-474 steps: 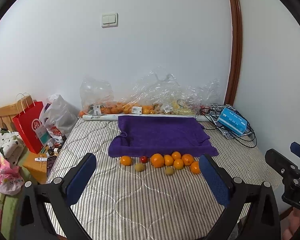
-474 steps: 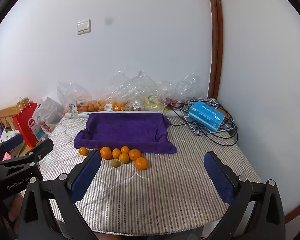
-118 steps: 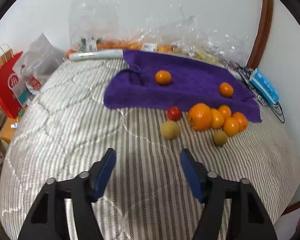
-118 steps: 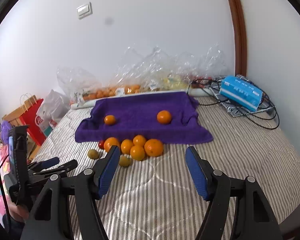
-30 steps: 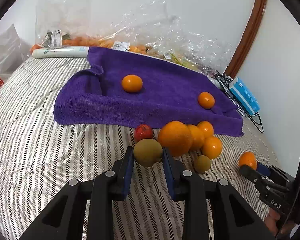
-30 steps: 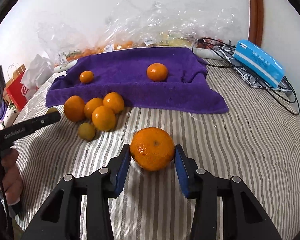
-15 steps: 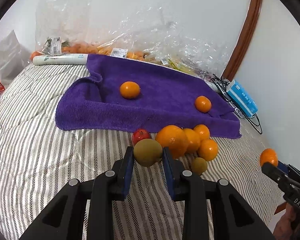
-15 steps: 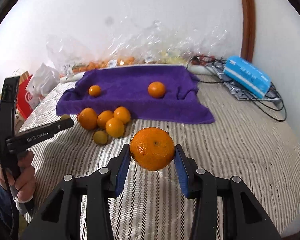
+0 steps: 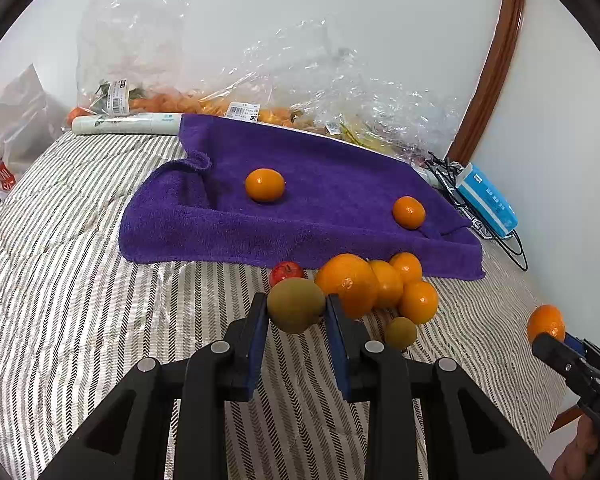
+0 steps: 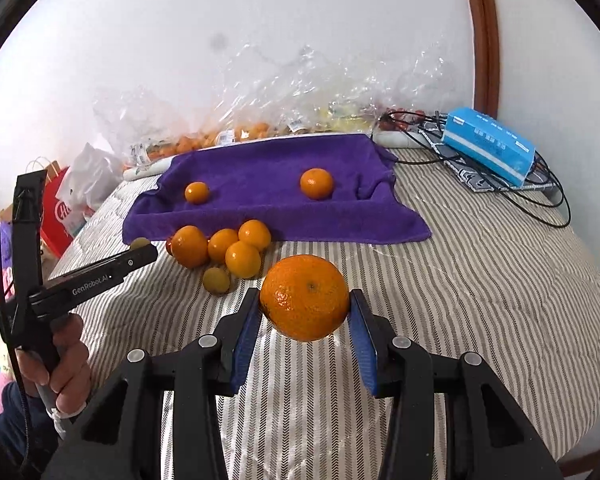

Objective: Organize fruits
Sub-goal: 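Lift and carry the green fruit and the orange over the purple towel, then lower both fruits onto the towel and open both tools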

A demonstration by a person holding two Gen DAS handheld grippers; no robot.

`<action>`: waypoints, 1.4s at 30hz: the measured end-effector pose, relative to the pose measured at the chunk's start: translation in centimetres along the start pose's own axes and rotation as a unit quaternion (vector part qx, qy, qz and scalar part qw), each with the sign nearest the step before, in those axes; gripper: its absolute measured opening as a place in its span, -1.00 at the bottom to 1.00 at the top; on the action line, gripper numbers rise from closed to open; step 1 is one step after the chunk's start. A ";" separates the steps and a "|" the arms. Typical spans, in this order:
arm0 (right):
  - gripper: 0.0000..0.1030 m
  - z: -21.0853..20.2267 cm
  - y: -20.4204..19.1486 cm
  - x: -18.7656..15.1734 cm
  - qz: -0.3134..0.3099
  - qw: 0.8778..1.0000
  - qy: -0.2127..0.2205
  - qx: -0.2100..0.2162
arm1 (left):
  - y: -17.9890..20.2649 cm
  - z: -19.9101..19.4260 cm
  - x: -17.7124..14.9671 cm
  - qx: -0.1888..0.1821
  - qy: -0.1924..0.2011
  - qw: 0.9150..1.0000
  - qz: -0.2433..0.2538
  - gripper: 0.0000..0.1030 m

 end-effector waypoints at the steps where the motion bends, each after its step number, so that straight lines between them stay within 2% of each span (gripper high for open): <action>1: -0.16 0.0 -0.1 0.0 -0.003 1.000 -0.001 -0.002 | 0.0 0.1 0.0 0.001 -0.001 1.000 -0.001 -0.47; 10: -0.16 -1.0 -0.3 0.6 -0.005 1.000 0.022 0.000 | -0.1 0.2 0.0 0.001 -0.006 1.000 -0.004 -0.47; 15: -0.16 -0.8 -0.1 1.0 0.001 1.000 0.020 0.002 | -0.1 0.0 0.0 0.002 0.000 1.000 -0.005 -0.47; 20: -0.16 -1.0 -0.2 2.5 0.005 1.000 0.026 0.007 | 0.1 -0.6 0.2 -0.003 0.011 1.000 -0.002 -0.47; 25: -0.16 -1.6 -0.1 4.0 -0.016 0.998 0.053 -0.001 | 1.1 -1.7 0.6 -0.017 0.020 1.000 0.009 -0.47; 28: -0.16 -1.2 0.0 4.7 -0.011 0.999 0.052 0.004 | 1.6 -2.7 1.5 -0.033 0.020 0.999 -0.002 -0.47; 35: -0.16 0.4 -0.4 6.6 -0.024 0.998 0.059 0.014 | 2.5 -4.0 5.1 -0.025 0.049 0.998 0.022 -0.47; 42: -0.16 2.5 -0.1 8.2 -0.046 0.996 0.072 0.015 | 1.7 -1.5 7.9 0.002 0.066 0.998 0.019 -0.47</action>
Point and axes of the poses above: each gripper's, at about its wrist camera, not at the fingertips, and z roughly the way its jaws point, y to its right, x to its top, the point moved 1 cm from there along z, roughly the way its jaws point, and after that the axes turned 13 degrees about y, right-handed, at the moved point
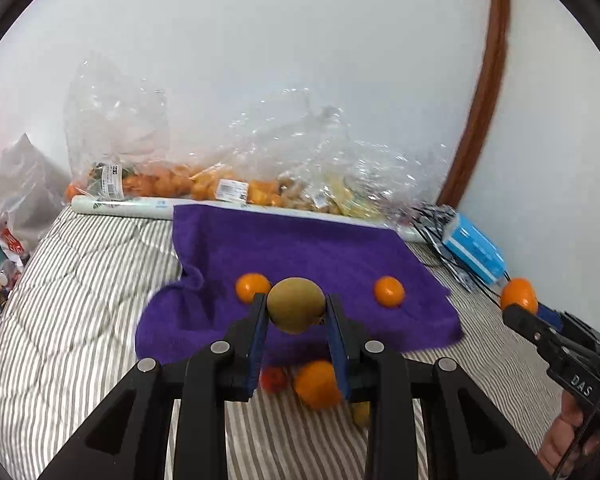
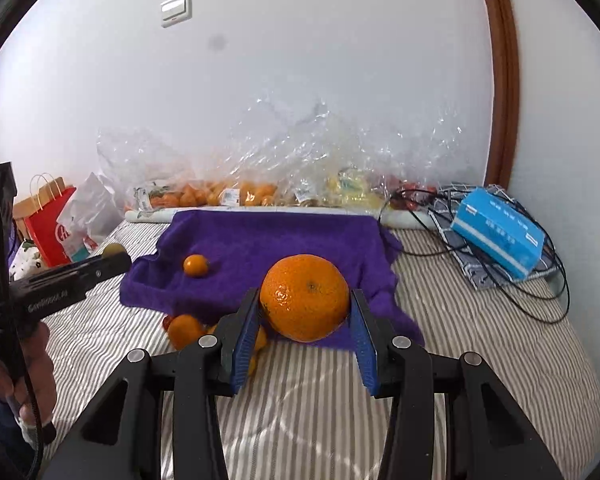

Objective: Organize fruits
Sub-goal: 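Lower both fruits onto the towel and open both tools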

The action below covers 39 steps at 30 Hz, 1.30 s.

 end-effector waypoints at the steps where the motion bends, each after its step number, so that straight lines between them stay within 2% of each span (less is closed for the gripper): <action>1: -0.16 0.6 0.1 0.2 0.000 1.000 -0.001 0.001 | -0.4 0.7 0.3 0.004 -0.001 1.000 -0.006 -0.47; 5: -0.16 3.4 0.6 0.9 -0.001 1.000 -0.005 0.002 | -1.2 3.2 1.1 -0.001 -0.007 1.000 -0.028 -0.47; 10: -0.16 6.1 0.8 1.3 -0.005 1.000 0.004 0.006 | -1.2 7.2 1.2 0.003 -0.011 1.000 -0.024 -0.47; 13: -0.16 9.0 1.4 0.7 -0.006 1.000 -0.007 -0.002 | -1.7 8.8 0.4 -0.001 -0.022 0.999 -0.034 -0.47; 17: -0.16 11.2 2.3 -1.1 0.010 1.000 -0.018 0.010 | -2.6 9.3 -1.2 0.001 -0.039 0.999 -0.038 -0.47; 20: -0.16 11.8 2.9 -2.0 0.022 0.999 -0.035 0.009 | -2.7 9.6 -1.7 0.006 -0.041 0.998 -0.038 -0.47; 23: -0.16 12.0 3.1 -2.5 0.021 0.999 -0.037 0.012 | -2.7 9.9 -2.0 -0.004 -0.044 0.998 -0.045 -0.47; 26: -0.16 13.6 3.4 -3.8 0.019 0.997 -0.076 -0.003 | -2.6 10.0 -2.1 0.014 -0.038 0.999 -0.032 -0.47; 29: -0.16 14.1 3.2 -4.4 0.019 0.996 -0.088 0.003 | -2.5 10.0 -2.1 0.006 -0.039 0.998 -0.041 -0.47; 39: -0.14 13.7 1.2 -4.5 -0.032 0.997 -0.074 0.011 | -2.0 11.3 -3.2 0.006 -0.073 0.997 -0.032 -0.47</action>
Point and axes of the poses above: each gripper's, at about its wrist camera, not at the fingertips, and z roughly the way its jaws point, y to its right, x to its top, the point moved 1 cm from there along z, roughly the way its jaws point, and after that the axes turned 13 degrees about y, right-handed, at the moved point
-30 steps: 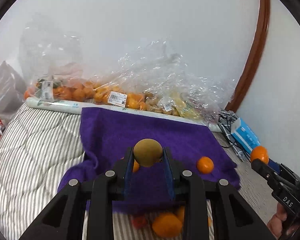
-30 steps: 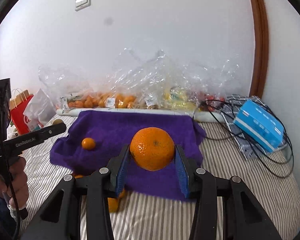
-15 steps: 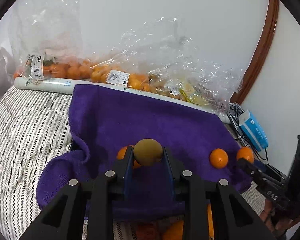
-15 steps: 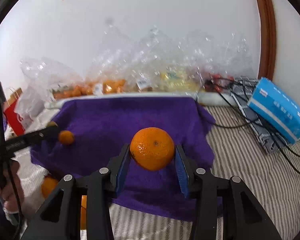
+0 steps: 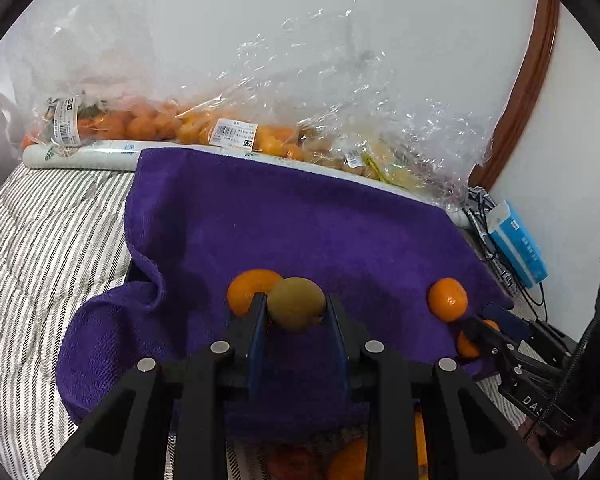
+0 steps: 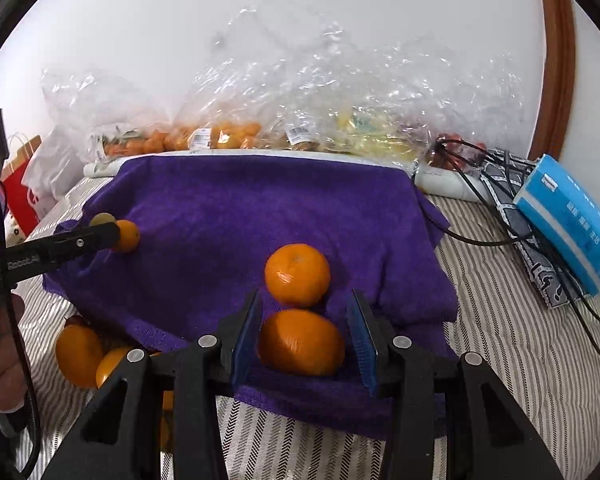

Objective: Organize fruits
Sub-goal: 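Lower both fruits onto the towel and open both tools, then withdraw both open tools from the towel, then grasp a large orange on the bedspread with the right tool and lift it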

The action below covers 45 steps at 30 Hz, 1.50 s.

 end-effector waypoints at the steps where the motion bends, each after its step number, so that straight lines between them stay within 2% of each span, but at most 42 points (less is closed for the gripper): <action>1: -0.13 -0.1 -0.1 0.1 -0.003 1.000 0.001 0.000 | 0.0 0.0 0.0 0.000 -0.002 1.000 0.000 -0.47; 3: -0.04 -0.5 -0.1 0.2 -0.005 1.000 0.007 0.002 | 0.0 0.1 0.0 0.000 -0.003 1.000 -0.002 -0.47; 5: 0.22 -0.8 -0.1 0.4 -0.005 1.000 0.016 0.003 | -0.1 0.2 -0.1 0.000 -0.004 1.000 -0.003 -0.47; 10: 0.25 -1.2 0.2 0.6 0.014 1.000 0.020 0.011 | -0.2 -0.1 0.3 0.004 0.009 1.000 -0.004 -0.18; 14: 0.25 -1.6 0.4 0.8 0.027 0.999 0.024 0.019 | -0.5 -0.6 0.5 0.006 0.017 1.000 -0.011 -0.15; 17: 0.24 -2.3 0.1 1.1 0.030 0.998 0.033 0.044 | -0.6 -0.8 0.7 0.012 0.026 1.000 -0.008 -0.05; 18: 0.20 -2.4 -0.1 1.1 0.032 0.998 0.029 0.054 | -0.6 -0.8 0.8 0.013 0.025 1.000 -0.008 -0.05; 20: -0.10 -2.6 -0.4 1.1 0.038 0.996 0.019 0.073 | -0.6 -0.9 0.8 0.013 0.027 1.000 -0.008 -0.05; 22: -0.19 -2.8 -0.6 1.1 0.054 0.995 0.003 0.084 | -0.6 -1.1 1.0 0.017 0.033 0.999 -0.007 -0.05; 24: -0.19 -3.3 -1.2 0.6 0.065 0.993 -0.014 0.103 | -0.7 -1.4 1.1 0.022 0.037 0.999 -0.007 -0.05; 31: -0.19 -6.0 -5.0 -1.4 0.048 0.992 -0.032 0.110 | -1.2 -2.8 1.9 0.012 0.058 0.998 -0.032 -0.03; 34: -0.21 -5.8 -6.4 -2.6 0.036 0.995 -0.052 0.083 | -1.5 -3.3 2.2 0.013 0.069 0.997 -0.039 -0.03; 38: -0.33 -5.1 -6.6 -3.8 0.047 0.993 -0.077 0.076 | -1.8 -3.9 2.5 0.020 0.081 0.996 -0.042 -0.03; 45: -0.37 -5.3 -6.3 -4.5 0.065 0.994 -0.078 0.045 | -2.2 -3.5 2.6 0.029 0.081 0.995 -0.045 -0.02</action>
Point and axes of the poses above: each gripper's, at about its wrist camera, not at the fingertips, and z roughly the way its jaws point, y to its right, x to its top, the point moved 1 cm from there along z, roughly the way its jaws point, and after that the axes turned 13 degrees about y, right-handed, at the moved point
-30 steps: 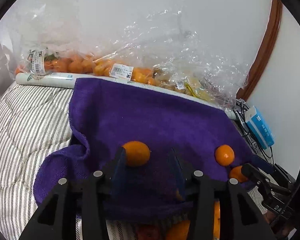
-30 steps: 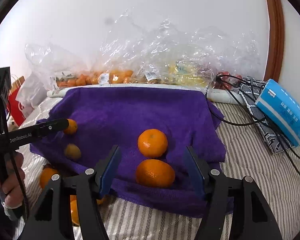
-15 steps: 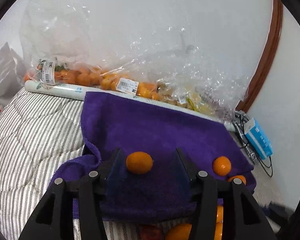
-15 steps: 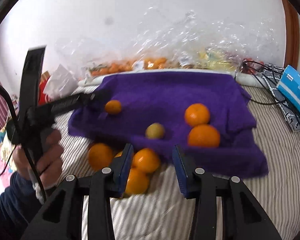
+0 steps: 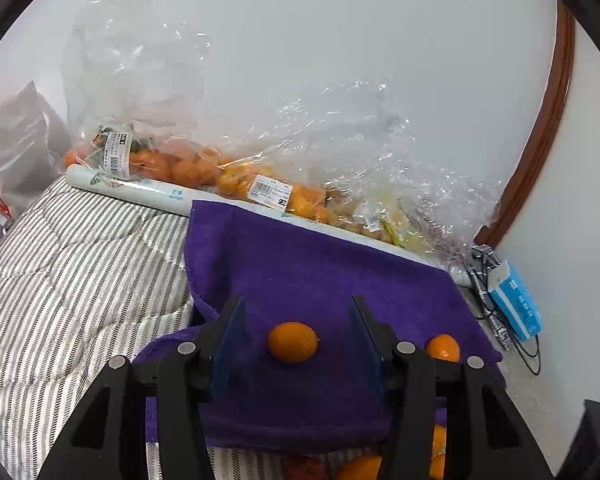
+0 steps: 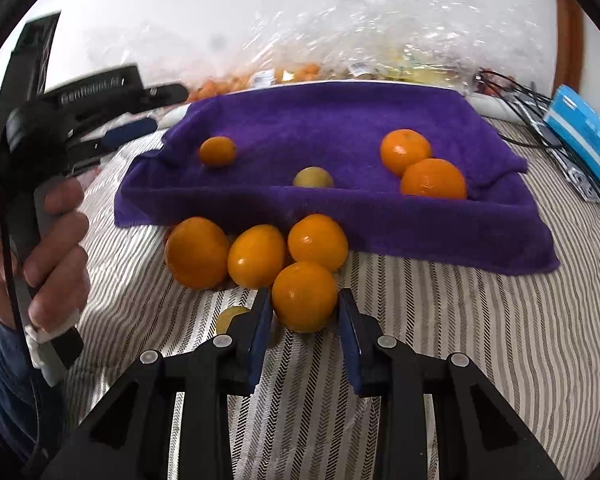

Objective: Organize fruits
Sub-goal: 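Grasp a large orange on the bedspread with the right tool and lift it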

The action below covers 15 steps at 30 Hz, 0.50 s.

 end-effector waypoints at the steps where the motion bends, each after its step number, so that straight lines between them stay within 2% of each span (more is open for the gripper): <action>1: -0.37 -0.3 0.1 0.1 0.000 1.000 0.004 -0.001 | 0.0 0.2 -0.1 0.000 -0.003 1.000 0.000 -0.02; 8: -0.37 -3.6 1.6 0.8 0.006 0.999 0.047 -0.027 | 0.5 -0.3 -0.1 -0.004 0.004 1.000 0.009 -0.02; 10: -0.37 -4.7 3.0 0.7 0.018 0.997 0.060 -0.053 | 0.8 -0.5 -0.1 -0.006 0.009 1.000 0.016 -0.02; 15: -0.37 -5.2 4.4 0.2 0.028 0.995 0.055 -0.076 | 1.6 -0.8 -0.3 -0.005 0.015 0.999 0.036 -0.02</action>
Point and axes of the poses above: each gripper's, at about its wrist camera, not at the fingertips, and z roughly the way its jaws point, y to its right, x to its top, the point moved 1 cm from there along z, roughly the way its jaws point, and after that the axes turned 13 degrees about y, right-handed, at the moved point
